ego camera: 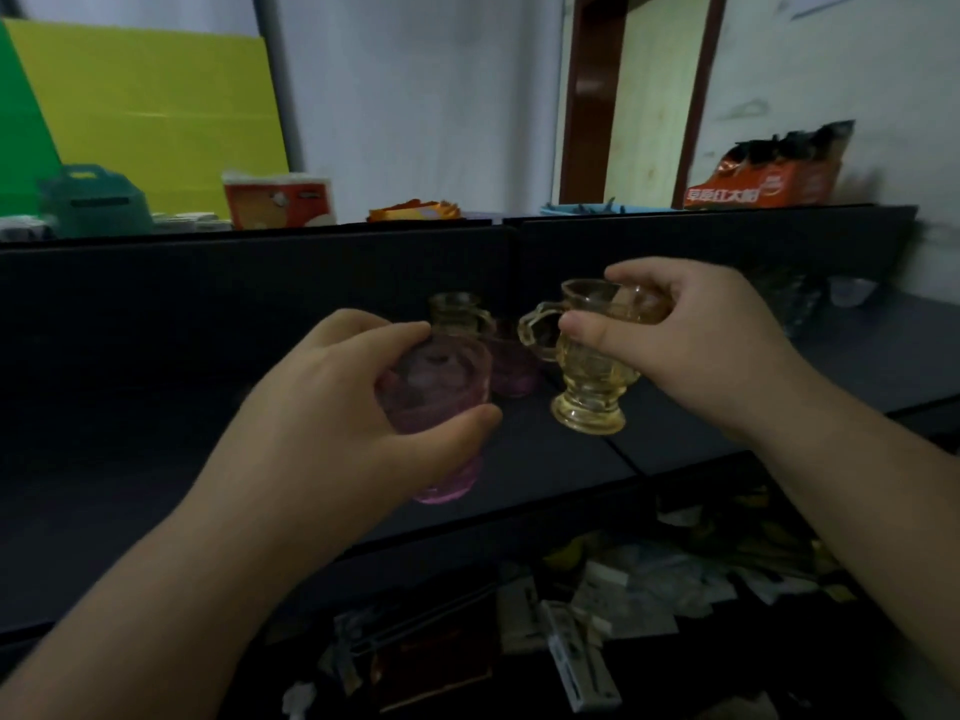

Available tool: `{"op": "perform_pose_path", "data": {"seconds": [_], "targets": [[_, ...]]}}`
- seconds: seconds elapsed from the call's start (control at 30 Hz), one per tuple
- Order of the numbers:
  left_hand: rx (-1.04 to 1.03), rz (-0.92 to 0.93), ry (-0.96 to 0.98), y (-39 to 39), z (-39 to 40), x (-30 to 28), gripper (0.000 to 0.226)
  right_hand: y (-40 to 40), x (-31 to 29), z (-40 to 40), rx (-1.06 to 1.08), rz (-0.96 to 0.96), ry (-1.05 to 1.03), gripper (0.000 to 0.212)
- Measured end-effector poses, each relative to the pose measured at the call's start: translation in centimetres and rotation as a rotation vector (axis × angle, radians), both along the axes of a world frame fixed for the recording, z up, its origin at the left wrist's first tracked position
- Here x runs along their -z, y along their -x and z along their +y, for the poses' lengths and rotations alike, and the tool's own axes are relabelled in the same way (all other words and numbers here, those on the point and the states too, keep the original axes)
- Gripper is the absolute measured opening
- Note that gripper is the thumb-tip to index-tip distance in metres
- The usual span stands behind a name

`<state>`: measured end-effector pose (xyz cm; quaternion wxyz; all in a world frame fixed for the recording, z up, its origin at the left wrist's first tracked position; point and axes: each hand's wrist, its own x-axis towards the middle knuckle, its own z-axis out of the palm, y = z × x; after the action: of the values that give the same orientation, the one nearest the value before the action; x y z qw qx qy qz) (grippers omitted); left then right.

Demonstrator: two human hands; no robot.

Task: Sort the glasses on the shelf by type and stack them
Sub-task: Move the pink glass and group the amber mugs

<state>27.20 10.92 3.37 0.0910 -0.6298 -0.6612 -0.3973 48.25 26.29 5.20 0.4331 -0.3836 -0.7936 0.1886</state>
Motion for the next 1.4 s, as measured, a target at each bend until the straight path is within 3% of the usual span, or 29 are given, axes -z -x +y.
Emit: {"op": "perform_pose_path", "data": {"seconds": [0.27,0.5,1.13,1.4], "targets": [[0.045,-0.004,0.109,-9.1,7.5,2.7,0.094,-10.4,2.6,6.1,0.112,-0.033,0.064,0.08],[0.069,-0.016,0.127,-12.2,13.9,3.7,0.092,-14.2,4.0,11.3,0.134,-0.017,0.106,0.079],[0.001,0.026,0.166,-11.5,25.0,2.8,0.093,-4.3,5.8,28.8,-0.062,-0.18,0.148,0.09],[-0.13,0.081,0.122,-16.6,28.5,2.5,0.099,-8.6,6.3,32.0,-0.237,-0.25,0.051,0.094]]}}
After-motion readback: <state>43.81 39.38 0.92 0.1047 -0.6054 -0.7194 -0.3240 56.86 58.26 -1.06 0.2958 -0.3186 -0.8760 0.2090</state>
